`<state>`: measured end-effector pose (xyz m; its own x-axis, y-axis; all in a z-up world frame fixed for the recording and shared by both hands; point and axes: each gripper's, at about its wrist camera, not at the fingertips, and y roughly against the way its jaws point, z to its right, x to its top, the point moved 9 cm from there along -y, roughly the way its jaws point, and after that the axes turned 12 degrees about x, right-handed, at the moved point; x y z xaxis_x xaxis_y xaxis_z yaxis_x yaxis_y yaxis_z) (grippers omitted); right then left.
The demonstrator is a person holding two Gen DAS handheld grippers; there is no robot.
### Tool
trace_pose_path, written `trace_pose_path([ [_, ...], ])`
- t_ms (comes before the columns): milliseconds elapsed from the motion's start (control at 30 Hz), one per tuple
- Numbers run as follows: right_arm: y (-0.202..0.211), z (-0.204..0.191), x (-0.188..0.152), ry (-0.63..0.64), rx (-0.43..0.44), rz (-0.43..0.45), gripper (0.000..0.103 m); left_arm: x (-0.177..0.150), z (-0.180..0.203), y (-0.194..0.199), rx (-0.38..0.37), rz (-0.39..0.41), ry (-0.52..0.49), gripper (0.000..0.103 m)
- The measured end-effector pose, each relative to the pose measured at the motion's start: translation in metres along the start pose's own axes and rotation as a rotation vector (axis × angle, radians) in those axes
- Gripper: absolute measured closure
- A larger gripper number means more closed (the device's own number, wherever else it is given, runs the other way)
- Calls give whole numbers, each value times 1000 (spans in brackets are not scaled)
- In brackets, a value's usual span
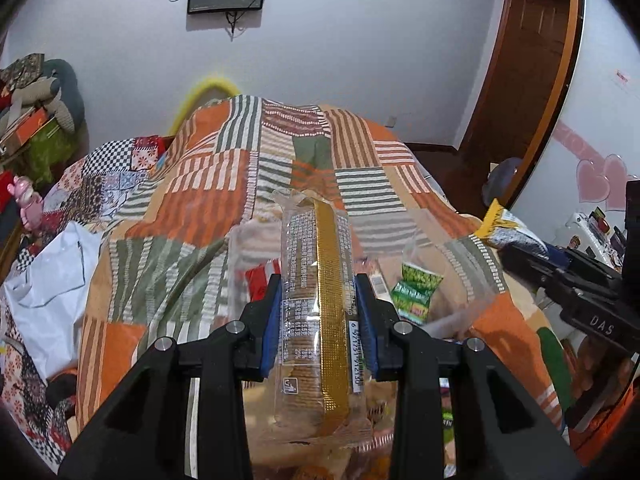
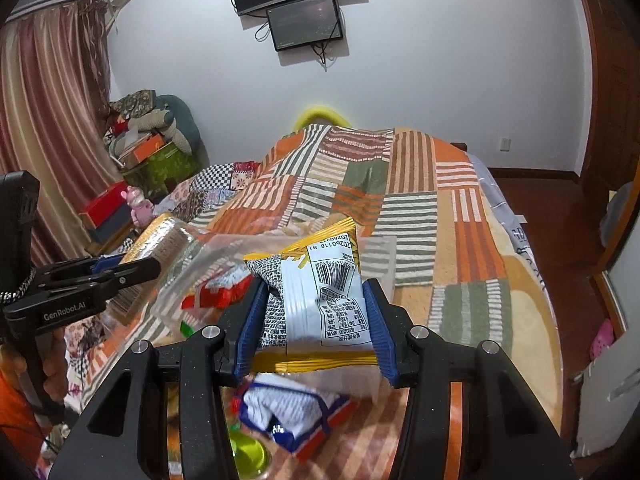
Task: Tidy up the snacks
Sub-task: 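Place both packs into the clear box and open both tools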
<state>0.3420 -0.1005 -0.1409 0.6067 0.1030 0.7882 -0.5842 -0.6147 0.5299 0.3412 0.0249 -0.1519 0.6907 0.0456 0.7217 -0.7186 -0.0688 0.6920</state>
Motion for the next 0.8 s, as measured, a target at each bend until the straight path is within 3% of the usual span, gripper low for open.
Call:
trace_pose_path([
  [500,-49,15,-7,-82,43,-79,58,22,21,-58,-37,-54,4,69],
  [800,-74,26,-19,-94,17,-148,58,21,32,-78,-41,-69,-10,69],
])
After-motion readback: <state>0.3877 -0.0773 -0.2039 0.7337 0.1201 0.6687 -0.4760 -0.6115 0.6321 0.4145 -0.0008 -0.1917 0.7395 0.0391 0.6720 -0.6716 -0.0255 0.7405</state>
